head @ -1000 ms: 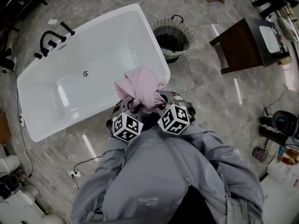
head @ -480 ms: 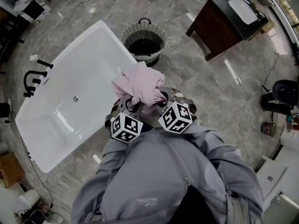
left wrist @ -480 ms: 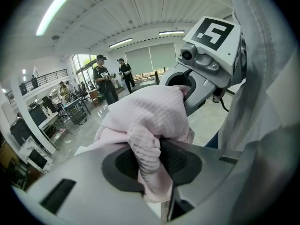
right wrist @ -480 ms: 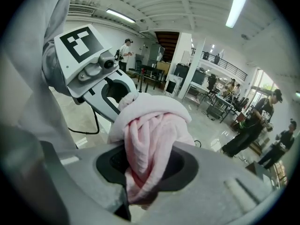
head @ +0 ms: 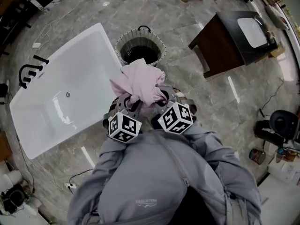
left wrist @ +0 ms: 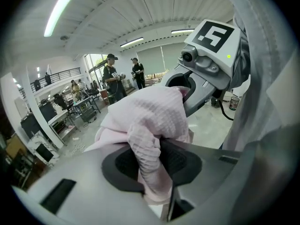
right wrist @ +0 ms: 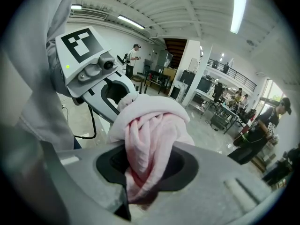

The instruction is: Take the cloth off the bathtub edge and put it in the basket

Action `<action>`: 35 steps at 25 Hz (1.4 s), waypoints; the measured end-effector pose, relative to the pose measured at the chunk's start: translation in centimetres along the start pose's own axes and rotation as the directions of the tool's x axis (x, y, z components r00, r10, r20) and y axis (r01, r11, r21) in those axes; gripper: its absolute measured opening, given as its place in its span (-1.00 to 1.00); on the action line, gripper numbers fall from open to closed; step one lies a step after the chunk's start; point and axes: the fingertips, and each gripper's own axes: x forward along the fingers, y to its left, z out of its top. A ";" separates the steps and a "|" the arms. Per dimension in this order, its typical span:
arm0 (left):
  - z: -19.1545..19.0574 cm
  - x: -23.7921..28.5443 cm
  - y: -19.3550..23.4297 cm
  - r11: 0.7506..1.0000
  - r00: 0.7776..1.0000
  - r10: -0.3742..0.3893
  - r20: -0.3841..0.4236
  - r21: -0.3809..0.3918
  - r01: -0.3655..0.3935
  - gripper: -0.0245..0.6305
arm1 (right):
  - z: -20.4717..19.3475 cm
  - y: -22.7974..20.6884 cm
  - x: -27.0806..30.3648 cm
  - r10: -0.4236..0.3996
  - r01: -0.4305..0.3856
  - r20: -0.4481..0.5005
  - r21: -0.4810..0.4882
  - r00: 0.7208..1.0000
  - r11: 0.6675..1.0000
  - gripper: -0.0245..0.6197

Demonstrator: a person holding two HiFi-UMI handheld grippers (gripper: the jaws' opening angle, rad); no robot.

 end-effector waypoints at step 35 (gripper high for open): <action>8.4 13.4 12.3 0.984 0.990 0.135 -0.036 -0.113 -0.138 -0.61 | -1.3 -19.9 5.9 0.122 -0.116 0.042 -0.110 0.992 0.987 -0.56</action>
